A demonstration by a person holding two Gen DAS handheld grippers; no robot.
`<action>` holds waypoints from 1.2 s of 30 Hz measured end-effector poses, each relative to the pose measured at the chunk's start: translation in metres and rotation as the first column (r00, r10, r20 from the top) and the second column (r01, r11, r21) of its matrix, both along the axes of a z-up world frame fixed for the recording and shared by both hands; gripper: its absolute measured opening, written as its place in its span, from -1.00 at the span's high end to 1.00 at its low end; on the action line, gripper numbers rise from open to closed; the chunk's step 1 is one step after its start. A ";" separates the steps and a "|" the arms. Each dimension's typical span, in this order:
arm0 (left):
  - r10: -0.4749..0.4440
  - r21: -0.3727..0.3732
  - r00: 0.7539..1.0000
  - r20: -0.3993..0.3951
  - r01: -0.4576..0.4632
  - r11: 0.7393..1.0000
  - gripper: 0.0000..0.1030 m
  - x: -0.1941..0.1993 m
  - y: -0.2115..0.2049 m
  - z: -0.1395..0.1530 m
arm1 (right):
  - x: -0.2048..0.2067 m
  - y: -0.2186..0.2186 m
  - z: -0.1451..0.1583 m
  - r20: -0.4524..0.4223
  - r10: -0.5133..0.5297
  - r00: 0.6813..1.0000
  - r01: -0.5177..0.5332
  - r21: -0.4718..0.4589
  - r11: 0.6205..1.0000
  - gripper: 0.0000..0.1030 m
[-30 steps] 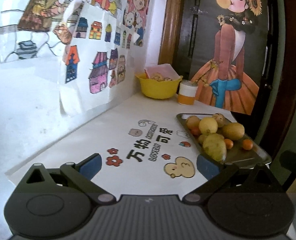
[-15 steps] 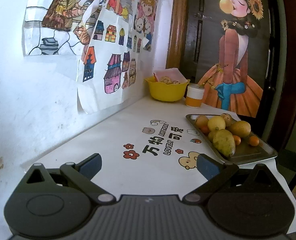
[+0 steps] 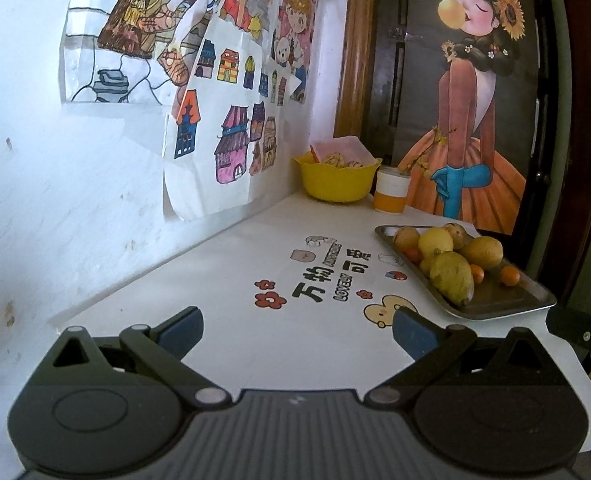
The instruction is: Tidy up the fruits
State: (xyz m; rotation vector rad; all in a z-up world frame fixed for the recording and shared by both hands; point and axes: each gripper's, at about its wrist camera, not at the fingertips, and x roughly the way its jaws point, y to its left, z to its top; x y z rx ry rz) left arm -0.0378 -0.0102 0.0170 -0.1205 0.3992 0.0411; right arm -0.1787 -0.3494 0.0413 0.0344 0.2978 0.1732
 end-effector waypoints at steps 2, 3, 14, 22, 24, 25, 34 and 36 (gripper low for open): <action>-0.001 -0.003 1.000 -0.002 0.001 1.000 -0.99 0.000 0.001 -0.001 | 0.001 0.000 -0.001 -0.002 -0.001 1.000 0.001 0.000 1.000 -0.99; -0.003 -0.004 1.000 -0.003 0.003 1.000 -0.99 0.000 0.001 -0.001 | 0.001 0.000 -0.001 -0.002 -0.001 1.000 0.001 0.001 1.000 -0.99; -0.015 -0.007 1.000 0.001 0.015 1.000 -0.99 -0.002 0.000 -0.004 | 0.002 0.001 -0.002 -0.008 -0.004 1.000 0.004 0.002 1.000 -0.99; -0.017 -0.003 1.000 0.000 0.017 1.000 -0.99 -0.006 0.000 -0.006 | 0.002 0.002 -0.003 -0.011 0.001 1.000 -0.001 -0.001 1.000 -0.99; -0.017 -0.006 1.000 -0.003 0.017 1.000 -0.99 -0.006 0.000 -0.007 | 0.002 0.002 -0.003 -0.012 0.000 1.000 0.000 0.001 1.000 -0.99; -0.016 -0.005 1.000 -0.003 0.016 1.000 -0.99 -0.006 0.000 -0.007 | 0.002 0.002 -0.003 -0.012 0.001 1.000 -0.001 0.000 1.000 -0.99; -0.014 -0.004 1.000 -0.002 0.014 1.000 -0.99 -0.006 0.001 -0.007 | 0.002 0.003 -0.003 -0.013 0.002 1.000 -0.002 -0.001 1.000 -0.99; -0.014 -0.005 1.000 -0.002 0.014 1.000 -0.99 -0.006 0.001 -0.007 | 0.002 0.004 -0.004 -0.014 0.002 1.000 -0.002 -0.002 1.000 -0.99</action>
